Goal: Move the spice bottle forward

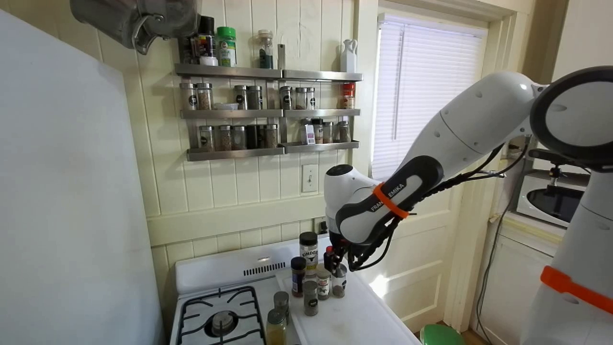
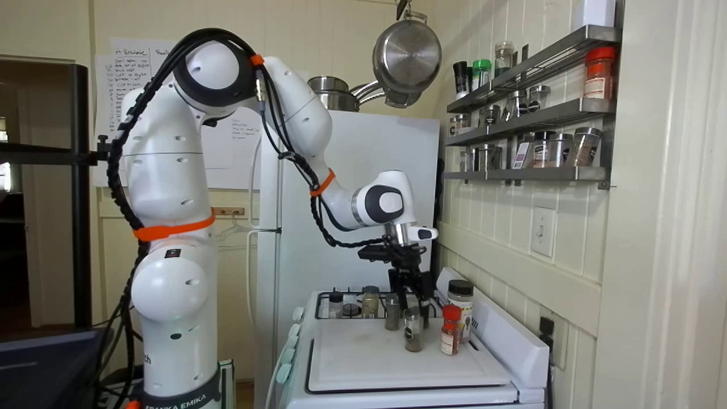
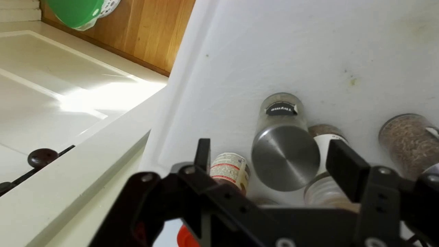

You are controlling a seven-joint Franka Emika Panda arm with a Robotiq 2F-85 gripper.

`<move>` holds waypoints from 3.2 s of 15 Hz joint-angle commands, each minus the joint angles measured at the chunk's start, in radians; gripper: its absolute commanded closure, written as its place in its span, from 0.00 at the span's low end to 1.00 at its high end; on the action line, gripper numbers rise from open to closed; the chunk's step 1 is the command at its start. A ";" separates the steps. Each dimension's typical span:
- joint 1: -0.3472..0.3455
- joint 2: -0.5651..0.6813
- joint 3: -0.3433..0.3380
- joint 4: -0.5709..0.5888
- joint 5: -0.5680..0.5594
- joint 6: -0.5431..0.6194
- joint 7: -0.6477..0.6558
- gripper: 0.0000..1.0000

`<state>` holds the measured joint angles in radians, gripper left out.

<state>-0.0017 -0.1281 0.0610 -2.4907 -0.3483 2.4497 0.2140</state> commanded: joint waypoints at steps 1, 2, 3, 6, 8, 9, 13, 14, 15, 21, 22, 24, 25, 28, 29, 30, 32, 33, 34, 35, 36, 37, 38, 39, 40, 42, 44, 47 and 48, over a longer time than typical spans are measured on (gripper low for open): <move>-0.008 0.027 0.007 -0.001 -0.058 0.070 0.052 0.13; -0.009 0.031 0.007 0.001 -0.071 0.083 0.059 0.13; -0.009 0.036 0.007 0.003 -0.085 0.095 0.065 0.11; -0.004 0.052 0.004 0.009 -0.087 0.119 0.063 0.12; 0.003 0.055 0.004 0.010 -0.060 0.112 0.045 0.14; 0.007 0.053 0.004 0.009 -0.045 0.107 0.037 0.14; 0.015 0.049 0.008 0.010 -0.030 0.092 0.036 0.19; 0.016 0.048 0.010 0.011 -0.033 0.086 0.039 0.20; 0.016 0.045 0.012 0.011 -0.039 0.081 0.044 0.19; 0.025 0.023 0.023 0.006 -0.020 0.032 0.049 0.24; 0.026 0.019 0.025 0.005 -0.017 0.017 0.053 0.26; 0.027 0.012 0.028 0.004 -0.015 -0.017 0.062 0.27; 0.026 0.008 0.030 0.005 -0.016 -0.034 0.068 0.27; 0.024 -0.002 0.034 0.007 -0.023 -0.069 0.081 0.29; 0.022 -0.005 0.035 0.007 -0.034 -0.071 0.091 0.30; 0.020 -0.006 0.036 0.007 -0.044 -0.070 0.097 0.31; 0.016 -0.007 0.039 0.008 -0.069 -0.065 0.115 0.28; 0.015 -0.004 0.038 0.009 -0.072 -0.064 0.116 0.28; 0.014 -0.004 0.037 0.008 -0.075 -0.063 0.119 0.27; 0.013 -0.001 0.036 0.006 -0.074 -0.053 0.118 0.27; 0.012 0.001 0.035 0.005 -0.076 -0.050 0.119 0.28; 0.011 0.002 0.035 0.004 -0.082 -0.046 0.125 0.30; 0.009 0.003 0.035 0.004 -0.090 -0.041 0.131 0.32; 0.007 0.005 0.034 0.004 -0.098 -0.039 0.135 0.34; 0.006 0.007 0.035 0.004 -0.107 -0.040 0.143 0.35; 0.004 0.009 0.035 0.006 -0.120 -0.044 0.154 0.34; 0.001 0.010 0.036 0.006 -0.152 -0.041 0.171 0.31; -0.002 0.018 0.033 0.007 -0.181 -0.024 0.182 0.25; -0.002 0.023 0.031 0.006 -0.186 -0.012 0.182 0.26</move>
<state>0.0044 -0.1219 0.0907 -2.4839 -0.4903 2.4115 0.3651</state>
